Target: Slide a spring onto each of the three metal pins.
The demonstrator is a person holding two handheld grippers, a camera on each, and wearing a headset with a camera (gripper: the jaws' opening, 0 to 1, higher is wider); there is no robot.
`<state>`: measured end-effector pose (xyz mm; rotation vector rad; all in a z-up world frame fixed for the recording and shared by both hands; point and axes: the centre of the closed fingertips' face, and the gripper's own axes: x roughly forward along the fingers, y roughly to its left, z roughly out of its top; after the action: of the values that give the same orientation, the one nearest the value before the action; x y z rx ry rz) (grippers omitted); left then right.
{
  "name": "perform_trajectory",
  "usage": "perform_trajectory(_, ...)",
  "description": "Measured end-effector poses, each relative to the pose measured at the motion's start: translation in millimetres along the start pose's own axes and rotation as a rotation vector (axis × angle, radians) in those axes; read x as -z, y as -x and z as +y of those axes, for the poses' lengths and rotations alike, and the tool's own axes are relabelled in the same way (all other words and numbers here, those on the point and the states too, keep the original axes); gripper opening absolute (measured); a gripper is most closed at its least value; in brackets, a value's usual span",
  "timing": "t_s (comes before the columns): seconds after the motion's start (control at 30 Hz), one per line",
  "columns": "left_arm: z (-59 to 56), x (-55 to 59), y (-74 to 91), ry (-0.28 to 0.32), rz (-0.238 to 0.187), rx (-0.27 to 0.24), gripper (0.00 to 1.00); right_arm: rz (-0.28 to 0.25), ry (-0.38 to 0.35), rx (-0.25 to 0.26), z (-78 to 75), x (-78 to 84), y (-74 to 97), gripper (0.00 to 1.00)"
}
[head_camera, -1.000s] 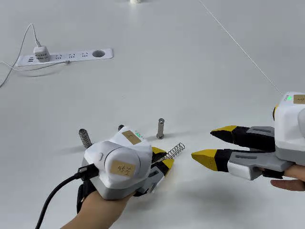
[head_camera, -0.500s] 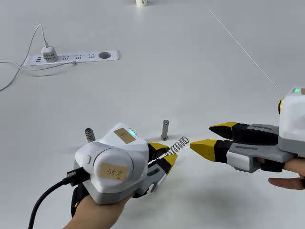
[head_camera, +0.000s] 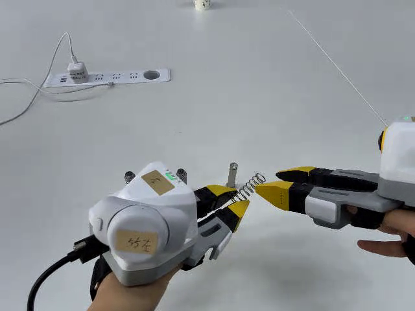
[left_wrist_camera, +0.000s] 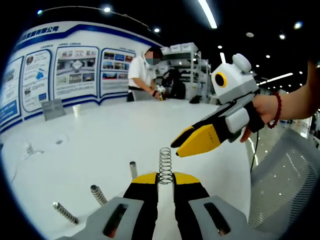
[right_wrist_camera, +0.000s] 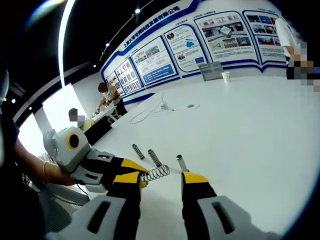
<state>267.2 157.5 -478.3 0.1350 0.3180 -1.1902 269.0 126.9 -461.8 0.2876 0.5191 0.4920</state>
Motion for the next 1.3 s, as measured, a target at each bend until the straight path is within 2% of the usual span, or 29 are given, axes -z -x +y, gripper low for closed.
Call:
perform_trajectory(0.17,0.6,-2.8,4.1,0.045,-0.029,-0.005,0.10,-0.034,-0.083,-0.024,5.1,-5.9,-2.8,0.30)
perform_trajectory(0.3,1.1,-5.9,6.9,0.103,-0.063,-0.004,0.10,-0.048,-0.138,-0.039,6.7,-8.7,-4.9,0.27)
perform_trajectory(0.5,3.4,-8.9,9.2,0.151,-0.094,-0.004,0.10,-0.060,-0.180,-0.055,9.4,-11.9,-7.4,0.26)
perform_trajectory(0.73,1.3,-10.2,10.5,0.194,-0.117,0.005,0.10,-0.076,-0.245,-0.102,16.9,-14.5,-11.3,0.22)
perform_trajectory(1.13,-2.3,-15.2,14.0,0.189,-0.138,0.018,0.10,-0.102,-0.308,-0.127,17.0,-18.6,-10.1,0.16)
perform_trajectory(1.3,-4.1,-14.7,14.7,0.181,-0.137,0.026,0.10,-0.104,-0.310,-0.144,19.7,-19.5,-9.5,0.12)
